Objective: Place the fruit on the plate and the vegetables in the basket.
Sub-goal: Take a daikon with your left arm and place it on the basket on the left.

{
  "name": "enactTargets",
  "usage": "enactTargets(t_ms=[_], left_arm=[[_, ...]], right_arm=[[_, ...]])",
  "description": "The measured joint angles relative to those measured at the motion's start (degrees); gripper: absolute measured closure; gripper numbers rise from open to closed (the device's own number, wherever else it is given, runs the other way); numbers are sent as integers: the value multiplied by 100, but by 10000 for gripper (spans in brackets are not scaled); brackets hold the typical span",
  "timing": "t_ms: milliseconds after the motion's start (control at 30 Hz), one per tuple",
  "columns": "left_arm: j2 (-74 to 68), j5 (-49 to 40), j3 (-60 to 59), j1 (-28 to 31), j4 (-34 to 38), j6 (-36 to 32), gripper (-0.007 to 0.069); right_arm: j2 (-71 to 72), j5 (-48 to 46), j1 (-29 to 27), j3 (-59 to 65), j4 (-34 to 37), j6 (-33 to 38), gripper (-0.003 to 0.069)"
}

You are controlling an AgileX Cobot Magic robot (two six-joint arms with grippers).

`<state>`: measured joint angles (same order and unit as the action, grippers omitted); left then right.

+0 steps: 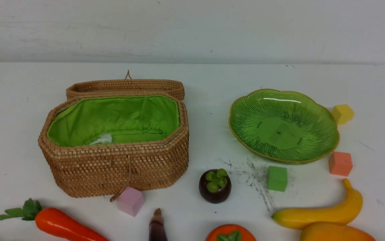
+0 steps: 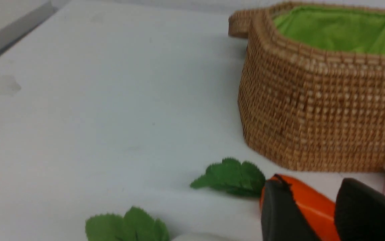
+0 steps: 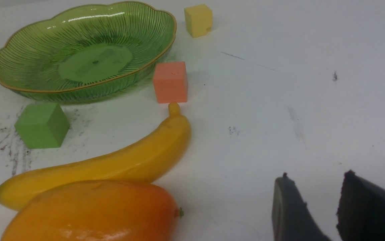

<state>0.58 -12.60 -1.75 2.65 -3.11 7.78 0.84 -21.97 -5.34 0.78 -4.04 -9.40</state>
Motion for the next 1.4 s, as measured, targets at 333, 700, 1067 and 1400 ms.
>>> enactTargets(t_ms=[333,700,1067,1400], left_arm=[[0,396,0,0,-1,0,385],[0,3485,11,0,1250,1676,385],[-571,407,2853,0,1049,1774,385],[-2197,-3767,3831,0,984,1975,385]], right_arm=[[0,0,0,0,0,0,416],[0,0,0,0,0,0,416],[0,0,0,0,0,0,416],[0,0,0,0,0,0,416]])
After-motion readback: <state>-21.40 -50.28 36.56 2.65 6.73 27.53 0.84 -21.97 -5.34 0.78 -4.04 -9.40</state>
